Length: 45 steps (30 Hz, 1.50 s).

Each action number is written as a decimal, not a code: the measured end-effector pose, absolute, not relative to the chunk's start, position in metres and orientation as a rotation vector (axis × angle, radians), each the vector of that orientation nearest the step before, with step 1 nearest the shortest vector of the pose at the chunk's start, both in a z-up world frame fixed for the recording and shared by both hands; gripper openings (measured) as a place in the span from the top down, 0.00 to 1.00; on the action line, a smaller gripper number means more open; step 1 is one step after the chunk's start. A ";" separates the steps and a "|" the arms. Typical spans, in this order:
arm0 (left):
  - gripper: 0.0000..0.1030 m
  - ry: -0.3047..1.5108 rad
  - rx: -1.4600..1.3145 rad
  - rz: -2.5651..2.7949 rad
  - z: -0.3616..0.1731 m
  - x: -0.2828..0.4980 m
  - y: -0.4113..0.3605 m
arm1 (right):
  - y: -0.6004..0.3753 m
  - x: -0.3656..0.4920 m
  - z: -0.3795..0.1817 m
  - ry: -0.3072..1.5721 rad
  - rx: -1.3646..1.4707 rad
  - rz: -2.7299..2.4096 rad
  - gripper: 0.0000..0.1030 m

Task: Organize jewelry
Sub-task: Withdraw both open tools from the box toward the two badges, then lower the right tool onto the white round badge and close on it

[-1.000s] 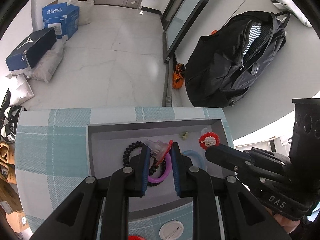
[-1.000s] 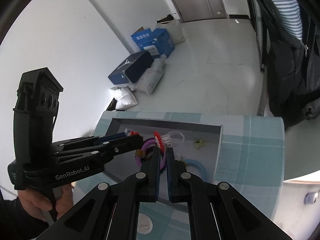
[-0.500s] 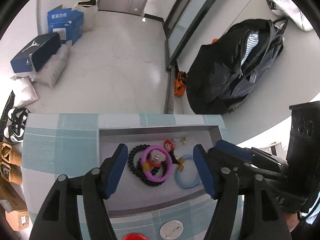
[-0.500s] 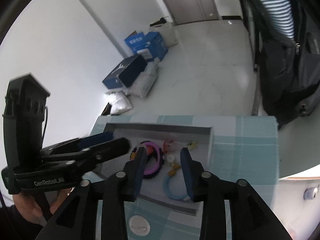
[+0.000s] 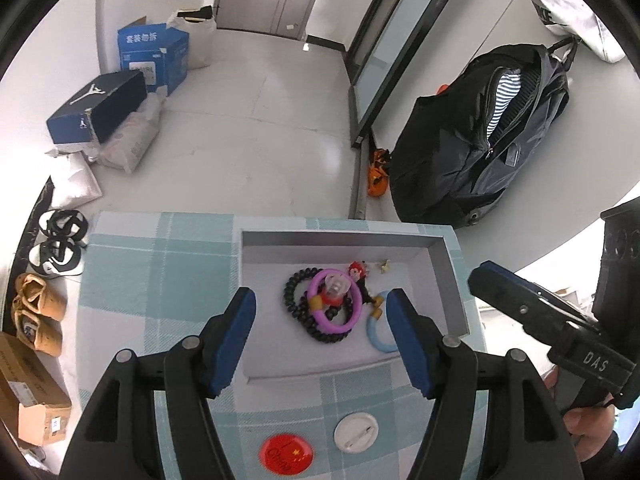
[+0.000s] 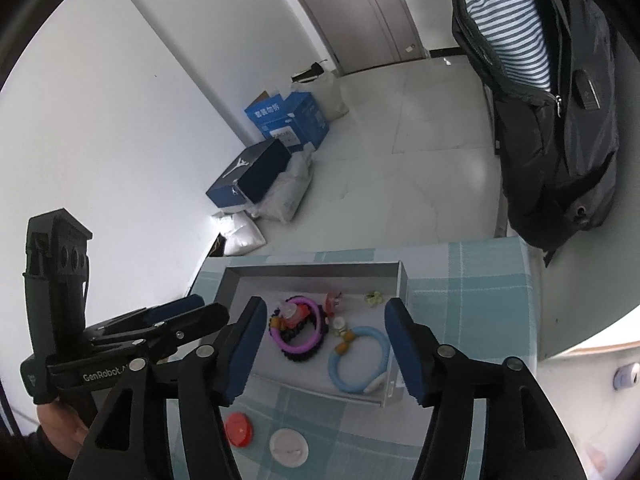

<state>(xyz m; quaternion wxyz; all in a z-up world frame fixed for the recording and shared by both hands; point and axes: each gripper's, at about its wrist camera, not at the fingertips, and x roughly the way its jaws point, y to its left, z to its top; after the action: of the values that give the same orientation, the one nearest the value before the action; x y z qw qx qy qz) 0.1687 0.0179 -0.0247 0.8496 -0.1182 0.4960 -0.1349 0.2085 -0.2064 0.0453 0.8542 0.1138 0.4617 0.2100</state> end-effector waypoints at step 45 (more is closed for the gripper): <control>0.35 1.086 -0.145 -0.134 -0.083 0.049 0.046 | -0.136 0.099 -0.032 1.080 -0.088 0.481 0.16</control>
<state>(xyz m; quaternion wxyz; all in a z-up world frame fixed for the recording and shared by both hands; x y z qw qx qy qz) 0.0493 0.0460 -0.0828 0.8515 -0.0689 0.5160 -0.0637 0.0990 -0.1365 -0.0318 0.8295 -0.0415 0.5087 0.2267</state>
